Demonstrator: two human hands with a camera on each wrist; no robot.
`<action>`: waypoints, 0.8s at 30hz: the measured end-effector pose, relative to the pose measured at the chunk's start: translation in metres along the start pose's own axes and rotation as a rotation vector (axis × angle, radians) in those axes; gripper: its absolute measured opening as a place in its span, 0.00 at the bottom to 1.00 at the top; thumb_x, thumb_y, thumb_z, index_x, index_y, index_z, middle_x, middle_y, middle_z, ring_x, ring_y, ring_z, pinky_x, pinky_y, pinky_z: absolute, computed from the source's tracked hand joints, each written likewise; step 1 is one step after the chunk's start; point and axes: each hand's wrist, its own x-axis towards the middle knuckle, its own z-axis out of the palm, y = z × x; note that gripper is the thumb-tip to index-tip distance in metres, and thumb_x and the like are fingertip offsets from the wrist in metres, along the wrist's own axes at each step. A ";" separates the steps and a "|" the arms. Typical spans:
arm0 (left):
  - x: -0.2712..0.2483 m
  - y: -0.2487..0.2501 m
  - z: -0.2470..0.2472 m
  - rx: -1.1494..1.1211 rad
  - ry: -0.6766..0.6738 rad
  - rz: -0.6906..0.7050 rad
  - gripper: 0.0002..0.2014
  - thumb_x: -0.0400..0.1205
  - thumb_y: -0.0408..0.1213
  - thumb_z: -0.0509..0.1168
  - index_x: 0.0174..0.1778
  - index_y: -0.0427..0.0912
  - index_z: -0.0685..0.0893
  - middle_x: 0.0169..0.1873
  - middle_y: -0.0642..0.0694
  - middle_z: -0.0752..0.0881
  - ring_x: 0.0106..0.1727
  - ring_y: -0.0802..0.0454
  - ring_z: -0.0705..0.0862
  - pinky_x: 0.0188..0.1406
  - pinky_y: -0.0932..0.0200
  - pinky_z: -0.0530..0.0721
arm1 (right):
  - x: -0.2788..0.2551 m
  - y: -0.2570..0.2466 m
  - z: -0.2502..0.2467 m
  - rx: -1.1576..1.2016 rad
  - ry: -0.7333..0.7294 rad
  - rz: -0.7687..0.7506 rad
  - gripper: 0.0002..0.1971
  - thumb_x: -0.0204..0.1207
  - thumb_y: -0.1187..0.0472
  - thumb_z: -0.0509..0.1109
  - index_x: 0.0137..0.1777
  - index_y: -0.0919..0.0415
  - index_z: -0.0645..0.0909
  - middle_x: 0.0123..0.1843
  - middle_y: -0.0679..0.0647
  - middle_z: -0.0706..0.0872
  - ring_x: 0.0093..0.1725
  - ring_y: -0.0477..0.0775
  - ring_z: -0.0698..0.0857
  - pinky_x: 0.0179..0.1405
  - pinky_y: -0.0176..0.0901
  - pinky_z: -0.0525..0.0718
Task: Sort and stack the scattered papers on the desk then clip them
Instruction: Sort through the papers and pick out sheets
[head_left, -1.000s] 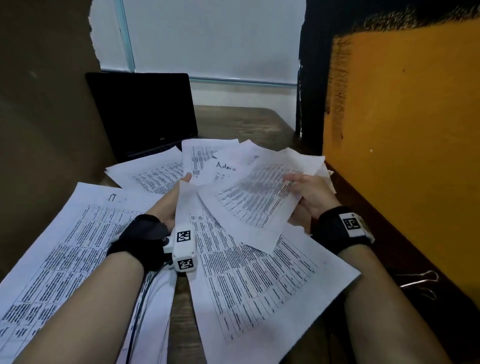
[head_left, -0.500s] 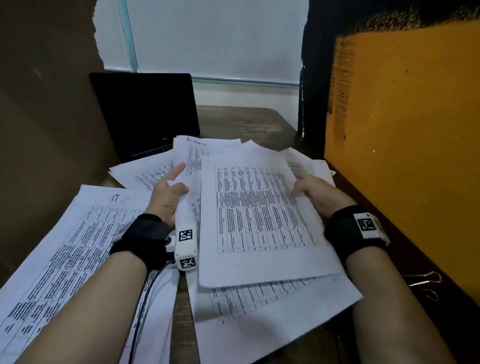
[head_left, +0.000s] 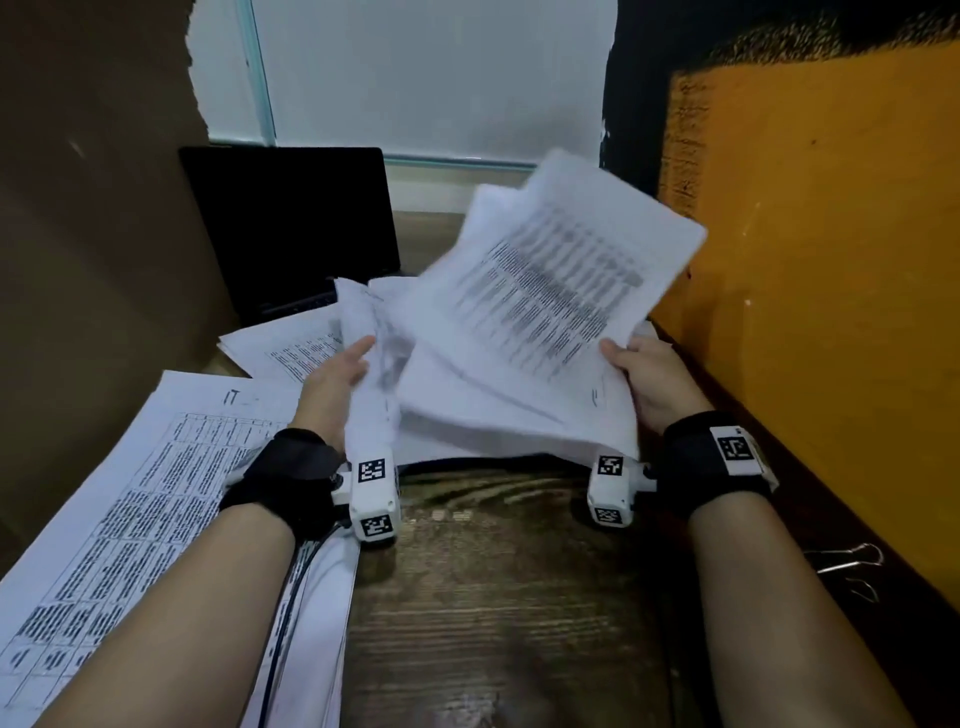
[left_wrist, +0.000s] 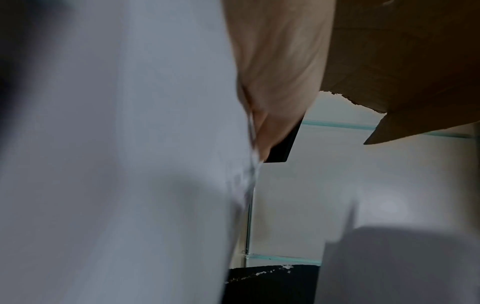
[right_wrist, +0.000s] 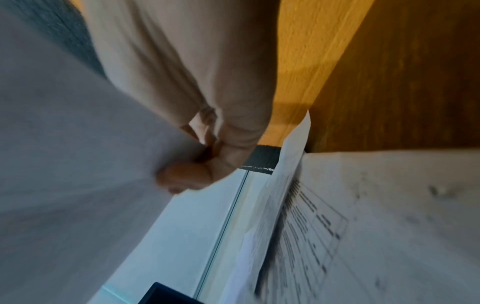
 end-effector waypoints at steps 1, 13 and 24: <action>0.000 -0.002 0.003 0.063 -0.059 -0.035 0.18 0.85 0.28 0.57 0.69 0.44 0.81 0.69 0.42 0.81 0.63 0.44 0.82 0.68 0.45 0.79 | 0.002 0.002 0.001 0.011 0.047 -0.006 0.09 0.85 0.69 0.60 0.49 0.60 0.81 0.52 0.58 0.88 0.54 0.59 0.86 0.58 0.53 0.85; -0.003 -0.007 0.006 0.245 -0.231 -0.163 0.14 0.86 0.35 0.61 0.65 0.31 0.78 0.39 0.41 0.89 0.30 0.53 0.90 0.26 0.64 0.86 | 0.000 0.023 0.017 -0.293 -0.224 0.182 0.18 0.78 0.71 0.70 0.67 0.65 0.80 0.63 0.59 0.87 0.60 0.61 0.87 0.63 0.58 0.84; -0.004 -0.005 0.003 0.268 -0.391 -0.130 0.21 0.80 0.14 0.56 0.61 0.41 0.77 0.41 0.40 0.90 0.33 0.48 0.91 0.27 0.55 0.88 | -0.003 0.022 0.016 -0.345 0.052 0.094 0.23 0.73 0.74 0.74 0.67 0.67 0.75 0.61 0.55 0.81 0.60 0.55 0.80 0.63 0.47 0.78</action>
